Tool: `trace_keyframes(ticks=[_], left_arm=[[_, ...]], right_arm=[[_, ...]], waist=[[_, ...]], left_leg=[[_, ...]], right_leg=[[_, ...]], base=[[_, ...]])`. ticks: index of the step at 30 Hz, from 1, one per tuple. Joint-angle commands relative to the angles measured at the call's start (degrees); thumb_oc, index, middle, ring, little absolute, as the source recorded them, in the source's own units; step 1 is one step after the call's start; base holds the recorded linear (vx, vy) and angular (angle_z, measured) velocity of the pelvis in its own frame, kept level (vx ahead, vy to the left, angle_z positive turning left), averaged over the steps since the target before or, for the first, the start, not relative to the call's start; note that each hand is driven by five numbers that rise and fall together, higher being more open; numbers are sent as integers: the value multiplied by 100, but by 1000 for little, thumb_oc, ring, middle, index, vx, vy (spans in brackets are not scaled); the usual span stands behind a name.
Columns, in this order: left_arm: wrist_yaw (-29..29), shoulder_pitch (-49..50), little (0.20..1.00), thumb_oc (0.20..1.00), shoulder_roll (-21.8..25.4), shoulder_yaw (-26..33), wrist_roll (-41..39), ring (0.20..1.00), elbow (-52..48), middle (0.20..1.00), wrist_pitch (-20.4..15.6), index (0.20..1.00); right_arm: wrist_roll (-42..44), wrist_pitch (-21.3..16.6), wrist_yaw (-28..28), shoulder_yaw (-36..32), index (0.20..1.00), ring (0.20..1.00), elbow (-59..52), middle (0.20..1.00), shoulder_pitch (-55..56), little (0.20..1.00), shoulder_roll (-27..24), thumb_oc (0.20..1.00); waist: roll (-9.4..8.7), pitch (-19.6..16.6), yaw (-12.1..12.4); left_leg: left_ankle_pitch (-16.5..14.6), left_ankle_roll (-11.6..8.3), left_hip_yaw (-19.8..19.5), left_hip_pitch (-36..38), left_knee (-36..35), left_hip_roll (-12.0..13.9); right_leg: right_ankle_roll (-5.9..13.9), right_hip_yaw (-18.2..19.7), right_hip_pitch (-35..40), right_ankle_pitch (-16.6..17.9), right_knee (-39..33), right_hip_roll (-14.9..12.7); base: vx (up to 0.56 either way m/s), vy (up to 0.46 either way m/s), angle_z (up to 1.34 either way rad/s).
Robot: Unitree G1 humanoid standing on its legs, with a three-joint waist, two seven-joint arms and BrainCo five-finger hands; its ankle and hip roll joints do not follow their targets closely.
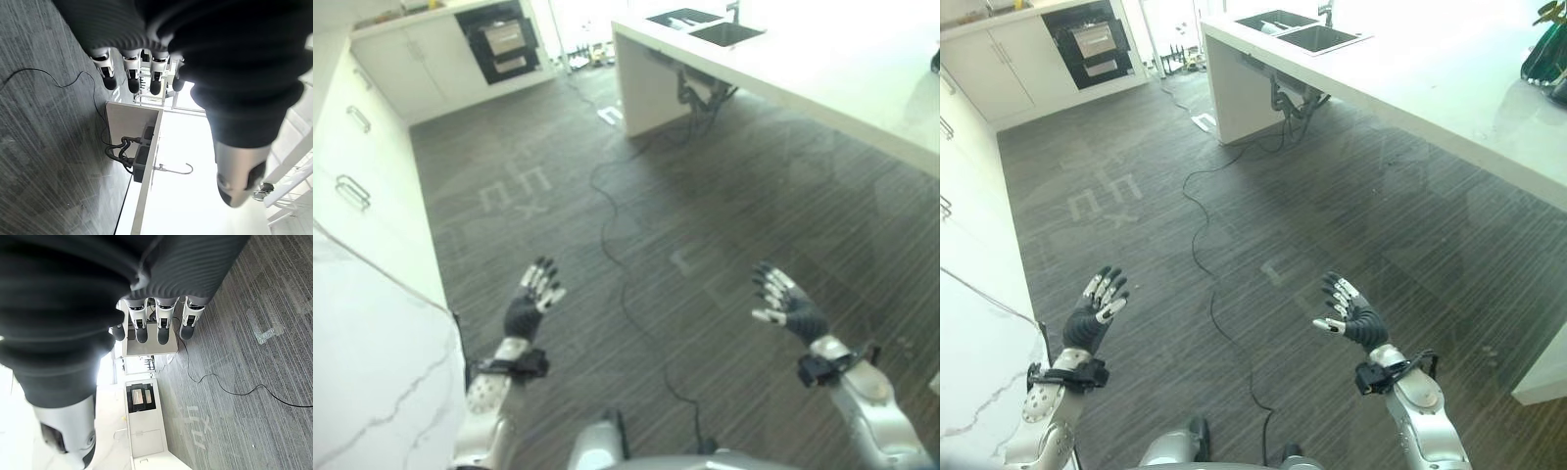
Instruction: Place the dishes in the dishwasher.
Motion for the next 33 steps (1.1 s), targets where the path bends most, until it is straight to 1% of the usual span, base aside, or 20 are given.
trace_keyframes(ticks=[1,2,4,6,7,9,10,11,13,14,16,18,20,21,24,27,28,30,31,33], left_arm=[[-23,73,1000,1000,153,376,-267,1000,-589,1000,-518,1000],[-2,89,1000,1000,126,376,-263,1000,-606,1000,-610,1000],[3,49,1000,1000,125,353,-282,1000,-612,1000,-616,1000],[-168,-274,1000,1000,265,313,-273,1000,-580,1000,-446,1000],[-211,-358,1000,1000,286,297,-244,1000,-580,1000,-397,1000],[-336,-552,1000,1000,346,221,-234,1000,-548,1000,-305,1000],[-399,-629,1000,1000,362,207,-263,1000,-586,1000,-201,1000],[-428,-635,1000,1000,338,218,-180,1000,-663,1000,-141,1000],[-325,-639,1000,1000,334,167,-42,1000,-774,1000,-91,1000],[-312,-708,1000,1000,410,80,-101,1000,-903,1000,6,1000],[-454,-780,1000,1000,463,42,-174,1000,-946,1000,92,1000],[-611,-796,1000,1000,493,-74,14,1000,-1016,1000,-23,1000],[-649,-822,1000,1000,518,-183,-20,1000,-1082,1000,-35,1000],[-677,-843,1000,1000,477,-285,-15,1000,-1068,1000,-20,1000],[-585,-797,1000,1000,502,-451,31,1000,-1057,1000,-58,1000],[-523,-710,1000,1000,468,-449,-408,1000,-1064,1000,69,1000],[-501,-654,1000,1000,403,-416,-736,1000,-1071,1000,160,1000],[-619,-568,1000,1000,312,-403,-822,1000,-1064,1000,158,1000],[-646,-526,1000,1000,278,-454,-819,1000,-1082,1000,112,1000],[-711,-408,1000,1000,187,-457,-1048,1000,-1131,1000,67,1000]], right_arm=[[268,-480,257,-43,1000,1000,-559,1000,-25,1000,-171,1000],[314,-510,266,-19,1000,1000,-548,1000,-61,1000,-233,1000],[480,-498,275,2,1000,1000,-512,1000,-129,1000,-233,1000],[531,-447,162,23,1000,1000,-569,1000,-182,1000,-83,1000],[500,-435,116,25,1000,1000,-581,1000,-197,1000,-25,1000],[207,-341,-218,14,1000,1000,-650,1000,-181,1000,134,1000],[86,-278,-438,2,1000,1000,-662,1000,-141,1000,201,1000],[102,-250,-474,22,1000,1000,-665,1000,-112,1000,259,1000],[39,-234,-557,142,1000,1000,-588,1000,-193,1000,320,1000],[148,-220,-587,187,1000,1000,-624,1000,-140,1000,279,1000],[358,-181,-519,171,1000,1000,-634,1000,-61,1000,248,1000],[435,-287,-424,224,1000,1000,-510,1000,10,1000,223,1000],[526,-331,-452,265,1000,1000,-485,1000,72,1000,165,1000],[552,-346,-501,277,1000,1000,-491,1000,160,1000,224,1000],[423,-353,-518,362,1000,1000,-439,1000,179,1000,221,1000],[503,-298,-499,384,1000,1000,-487,1000,123,1000,134,1000],[531,-278,-454,379,1000,1000,-514,1000,90,1000,112,1000],[508,-249,-416,392,1000,1000,-566,1000,58,1000,90,1000],[493,-237,-361,398,1000,1000,-581,1000,27,1000,45,1000],[465,-232,-197,399,1000,1000,-598,1000,-8,1000,-89,1000]], waist=[[-88,-16,216],[-92,-37,241],[-104,-144,246],[-259,-292,298],[-291,-303,297],[-378,-327,325],[-348,-330,349],[-248,-304,343],[-162,-256,280],[-251,-206,170],[-312,-130,39],[-383,-63,-129],[-409,-40,-332],[-367,-77,-509],[-319,-259,-628],[-269,-427,-630],[-221,-489,-629],[-111,-564,-636],[-106,-562,-612],[-145,-540,-558]], left_leg=[[852,-166,-491,-84,50,12],[783,-163,-455,-147,50,21],[727,-102,-74,6,50,56],[473,165,126,202,50,-151],[421,221,129,242,50,-208],[323,385,4,340,50,-399],[225,485,-215,448,50,-501],[123,564,-332,606,50,-535],[11,595,-332,832,50,-547],[-54,601,-424,977,50,-708],[-184,543,-413,1157,50,-747],[-403,484,-324,1398,50,-765],[-616,518,-428,1606,50,-844],[-759,559,-627,1791,50,-868],[-1125,638,-827,2175,50,-908],[-1230,585,-825,2423,50,-880],[-1194,509,-773,2525,50,-830],[-628,262,-507,2497,380,-586],[-216,81,-413,2236,1024,-396],[267,-147,-413,1745,2272,-217]], right_leg=[[324,387,609,-286,36,65],[349,368,677,-340,36,7],[510,207,835,-375,36,-176],[762,-40,1058,-301,38,-495],[809,-75,1040,-297,142,-562],[972,-131,651,158,1294,-879],[963,-76,258,472,2145,-1093],[894,-56,-209,654,2957,-1162],[737,-67,-796,545,3363,-928],[624,-345,-771,145,2301,-394],[635,-596,-870,231,1416,-334],[751,-705,-1057,725,669,-397],[841,-418,-1368,1200,316,-417],[838,-63,-1650,1359,139,-416],[851,-77,-1807,1315,36,-377],[755,-114,-1581,1329,36,-307],[684,-157,-1507,1295,36,-262],[523,-236,-1346,1181,36,-126],[424,-250,-1214,1069,36,-82],[221,-196,-1001,895,36,-21]], base=[[340,359,-25],[320,383,-46],[344,421,-63],[329,377,-58],[258,301,-29],[228,264,16],[320,332,47],[330,324,46],[319,164,24],[396,-3,6],[391,-86,16],[443,-147,49],[597,-183,48],[655,-207,32],[617,-314,59],[375,-279,25],[265,-180,-15],[235,-211,-27],[192,-247,-30],[247,-286,-30]])
